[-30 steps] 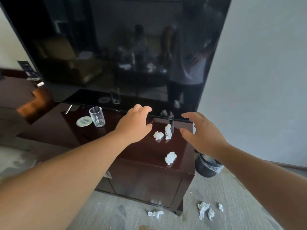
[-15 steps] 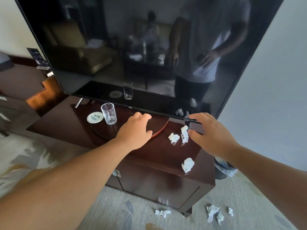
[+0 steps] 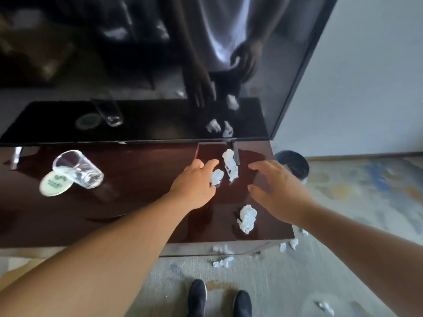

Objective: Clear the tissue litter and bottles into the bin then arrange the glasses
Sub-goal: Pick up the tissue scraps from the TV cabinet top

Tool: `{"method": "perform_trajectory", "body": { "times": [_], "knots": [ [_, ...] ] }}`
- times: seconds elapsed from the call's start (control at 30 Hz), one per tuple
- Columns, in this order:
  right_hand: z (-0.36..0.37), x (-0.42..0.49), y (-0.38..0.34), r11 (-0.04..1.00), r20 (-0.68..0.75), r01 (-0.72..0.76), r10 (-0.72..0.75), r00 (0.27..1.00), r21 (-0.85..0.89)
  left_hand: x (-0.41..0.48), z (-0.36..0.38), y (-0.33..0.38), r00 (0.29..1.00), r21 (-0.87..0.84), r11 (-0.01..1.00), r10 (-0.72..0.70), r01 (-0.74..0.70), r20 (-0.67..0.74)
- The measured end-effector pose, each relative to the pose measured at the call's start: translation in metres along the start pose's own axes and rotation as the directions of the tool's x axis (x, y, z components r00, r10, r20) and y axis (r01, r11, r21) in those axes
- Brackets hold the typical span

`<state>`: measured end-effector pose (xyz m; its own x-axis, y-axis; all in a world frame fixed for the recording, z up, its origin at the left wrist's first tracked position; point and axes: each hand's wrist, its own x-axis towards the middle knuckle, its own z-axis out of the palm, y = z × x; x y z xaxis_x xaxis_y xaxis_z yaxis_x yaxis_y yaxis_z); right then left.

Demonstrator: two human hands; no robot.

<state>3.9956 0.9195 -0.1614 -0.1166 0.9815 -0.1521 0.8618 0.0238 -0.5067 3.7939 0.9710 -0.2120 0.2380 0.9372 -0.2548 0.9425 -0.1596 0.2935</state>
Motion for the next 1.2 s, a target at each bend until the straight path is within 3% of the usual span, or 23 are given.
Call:
{"method": "perform_trajectory", "body": {
  "times": [0.13,0.43,0.6,0.77,0.87,1.03,1.2],
  "knots": [
    [0.008,0.006,0.017,0.994,0.005,-0.107,0.107,0.994,0.006,0.044,0.023,0.001,0.992,0.042,0.997,0.066,-0.071,0.109],
    [0.024,0.019,0.035,0.975,-0.050,-0.222,0.223,0.973,0.031,0.098,0.056,0.005,0.940,0.213,0.927,0.264,-0.310,0.217],
    [0.027,0.021,0.039,0.970,-0.033,-0.239,0.240,0.970,0.037,0.103,0.058,0.003,0.908,0.168,0.900,0.368,-0.402,0.198],
    [0.020,0.028,0.034,0.974,-0.067,-0.220,0.224,0.972,0.055,0.075,0.040,0.025,0.913,-0.083,0.929,0.369,-0.360,0.175],
    [0.015,0.028,0.031,0.973,-0.102,-0.218,0.224,0.969,0.072,0.047,0.041,0.045,0.877,-0.130,0.897,0.440,-0.422,0.192],
    [0.009,0.017,0.028,0.969,-0.154,-0.227,0.240,0.959,0.092,0.014,0.072,0.053,0.796,0.008,0.814,0.566,-0.581,0.215],
    [0.012,-0.006,0.030,0.960,-0.156,-0.260,0.274,0.949,0.104,0.007,0.101,0.038,0.765,0.138,0.790,0.510,-0.597,0.392]
  ]
}}
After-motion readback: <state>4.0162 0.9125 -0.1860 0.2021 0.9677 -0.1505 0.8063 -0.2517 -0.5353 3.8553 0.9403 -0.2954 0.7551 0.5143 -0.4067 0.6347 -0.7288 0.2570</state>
